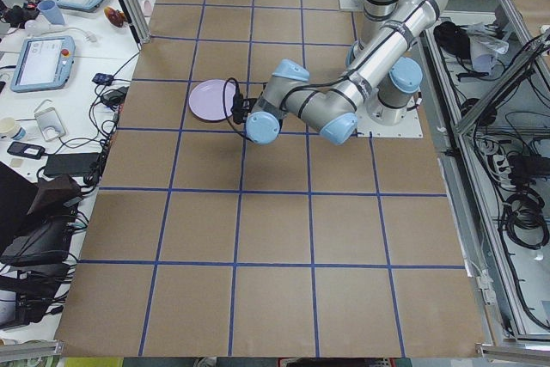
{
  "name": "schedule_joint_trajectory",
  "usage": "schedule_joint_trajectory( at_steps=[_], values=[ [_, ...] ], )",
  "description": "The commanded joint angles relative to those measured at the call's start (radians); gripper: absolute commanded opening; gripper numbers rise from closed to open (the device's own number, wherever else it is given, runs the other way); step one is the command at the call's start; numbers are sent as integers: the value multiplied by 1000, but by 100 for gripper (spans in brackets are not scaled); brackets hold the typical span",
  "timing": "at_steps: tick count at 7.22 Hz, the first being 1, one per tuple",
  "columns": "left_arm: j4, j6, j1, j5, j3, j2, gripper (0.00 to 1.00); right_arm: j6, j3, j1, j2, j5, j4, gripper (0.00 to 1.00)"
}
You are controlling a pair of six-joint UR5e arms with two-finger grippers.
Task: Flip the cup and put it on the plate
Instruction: 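Carry the mug with the left gripper toward the white plate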
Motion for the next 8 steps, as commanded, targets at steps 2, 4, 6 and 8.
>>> schedule_joint_trajectory(
  at_steps=[2, 4, 6, 8],
  values=[
    [152, -304, -179, 6, 1, 77, 0, 0, 0, 0, 0, 0, 0, 100],
    [344, -469, -306, 124, 7, 71, 0, 0, 0, 0, -1, 0, 0, 100],
    [464, -526, -426, 176, 2, 61, 0, 0, 0, 0, -1, 0, 0, 100],
    [617, -578, -500, 263, -5, 36, 0, 0, 0, 0, 0, 0, 0, 100]
  ],
)
